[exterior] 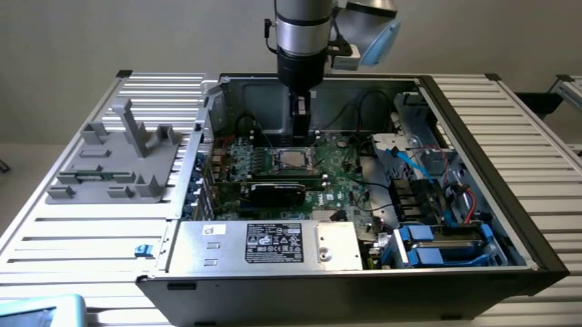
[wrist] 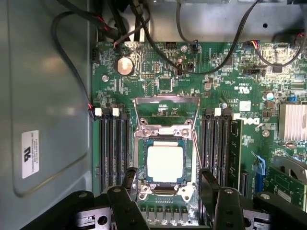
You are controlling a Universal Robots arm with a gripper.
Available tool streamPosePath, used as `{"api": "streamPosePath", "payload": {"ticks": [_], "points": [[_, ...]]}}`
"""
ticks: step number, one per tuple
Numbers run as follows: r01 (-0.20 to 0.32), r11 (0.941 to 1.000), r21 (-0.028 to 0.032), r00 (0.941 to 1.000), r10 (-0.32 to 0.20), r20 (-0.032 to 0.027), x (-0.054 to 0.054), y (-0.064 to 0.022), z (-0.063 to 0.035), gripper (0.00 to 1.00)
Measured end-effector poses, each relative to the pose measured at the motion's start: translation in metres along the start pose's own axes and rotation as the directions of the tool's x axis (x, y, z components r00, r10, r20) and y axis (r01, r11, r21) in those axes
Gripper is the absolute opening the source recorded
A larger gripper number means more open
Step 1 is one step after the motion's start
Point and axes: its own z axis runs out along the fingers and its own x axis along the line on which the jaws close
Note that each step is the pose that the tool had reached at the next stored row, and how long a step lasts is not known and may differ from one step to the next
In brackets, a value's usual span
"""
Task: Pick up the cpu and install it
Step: 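Place the cpu into insertion slot, then close the cpu cover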
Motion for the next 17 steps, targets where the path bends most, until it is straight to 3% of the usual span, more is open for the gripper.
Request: {"api": "streamPosePath", "payload": {"ticks": [5, 17], "points": [[0.0, 1.0, 0.0022, 1.0, 0.0, 0.0001, 0.0002, 0.0031, -0.0096, 0.64], [0.0, 1.0, 0.0022, 1.0, 0.0, 0.0, 0.0002, 0.0031, -0.0097, 0.64]]}}
